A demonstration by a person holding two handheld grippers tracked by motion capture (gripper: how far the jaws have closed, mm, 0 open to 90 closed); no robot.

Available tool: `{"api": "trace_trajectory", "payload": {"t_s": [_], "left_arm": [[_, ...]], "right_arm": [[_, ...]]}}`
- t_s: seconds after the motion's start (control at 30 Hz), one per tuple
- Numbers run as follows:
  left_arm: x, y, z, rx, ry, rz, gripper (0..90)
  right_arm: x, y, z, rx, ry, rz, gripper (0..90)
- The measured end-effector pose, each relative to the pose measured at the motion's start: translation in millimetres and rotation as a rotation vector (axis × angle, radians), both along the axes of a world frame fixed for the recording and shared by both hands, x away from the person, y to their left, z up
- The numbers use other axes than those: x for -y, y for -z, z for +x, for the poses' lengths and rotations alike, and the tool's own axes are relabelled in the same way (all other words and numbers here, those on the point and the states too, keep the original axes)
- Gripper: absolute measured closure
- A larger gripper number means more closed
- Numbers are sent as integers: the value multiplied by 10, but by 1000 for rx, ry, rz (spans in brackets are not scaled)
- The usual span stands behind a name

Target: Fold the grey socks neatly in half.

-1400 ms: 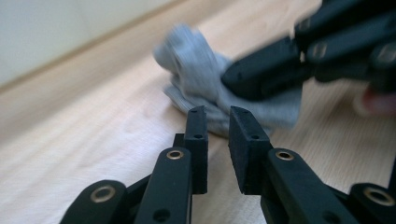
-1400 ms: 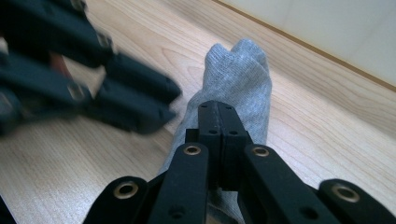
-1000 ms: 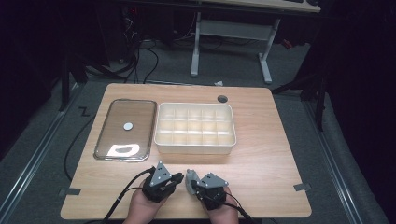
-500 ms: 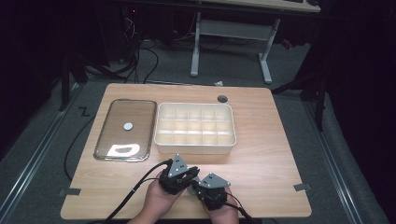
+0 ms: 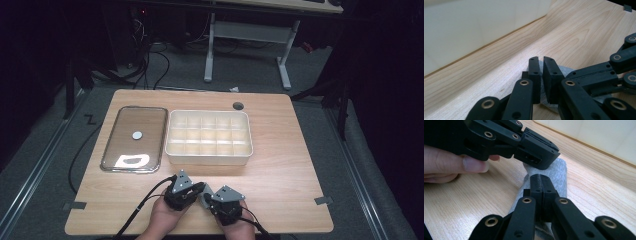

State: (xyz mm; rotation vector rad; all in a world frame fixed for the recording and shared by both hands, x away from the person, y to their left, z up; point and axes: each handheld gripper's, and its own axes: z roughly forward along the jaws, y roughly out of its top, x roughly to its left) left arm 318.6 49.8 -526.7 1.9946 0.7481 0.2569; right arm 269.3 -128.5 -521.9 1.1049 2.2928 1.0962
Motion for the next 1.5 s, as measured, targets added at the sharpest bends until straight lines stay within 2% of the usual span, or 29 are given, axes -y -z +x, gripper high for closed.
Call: {"api": "trace_trajectory", "payload": {"t_s": [0.1, 0.17, 0.2, 0.3, 0.4, 0.43, 0.6, 0.83, 0.87, 0.97, 1.1, 1.17, 1.3, 1.37, 1.5], "left_arm": [[-2, 1, 3, 5, -1, 1, 852], [-4, -1, 7, 4, 0, 1, 852], [-7, -2, 8, 4, 1, 3, 853], [-6, -1, 5, 7, 0, 4, 853], [-4, 3, 5, 10, 1, 3, 853], [-4, 6, 5, 10, 5, 4, 853], [-13, 19, 11, 10, 11, 2, 853], [-18, 26, 6, 16, 12, -2, 853], [-16, 26, 0, 19, 11, -2, 853], [-8, 22, -3, 22, 13, -1, 853], [-9, 18, 1, 21, 15, 2, 852], [-10, 19, -1, 21, 16, 2, 852], [-11, 18, -1, 19, 15, 2, 851], [-14, 15, -1, 15, 18, 2, 850], [-16, 12, -1, 13, 17, 1, 847]], "right_arm": [[-22, -49, 9, -8, 3, -18, 900], [-22, -73, 1, -6, 3, -12, 900], [-22, -163, -65, 25, -14, 15, 900], [-54, -209, -165, 39, -38, 8, 900], [-83, -119, -217, 21, -41, -38, 900], [-79, -81, -215, 13, -37, -39, 900], [-40, -5, -193, -9, -30, -15, 900], [-26, 0, -176, -23, -35, 0, 900], [-17, -47, -180, -41, -32, 14, 877], [36, -168, -178, -16, -16, 33, 839], [141, -271, -94, -19, 33, 56, 751], [191, -279, -34, -38, 61, 67, 686], [198, -225, 57, -94, 91, 53, 538], [183, -213, 64, -100, 100, 45, 512], [145, -184, 89, -118, 108, 45, 516]]}}
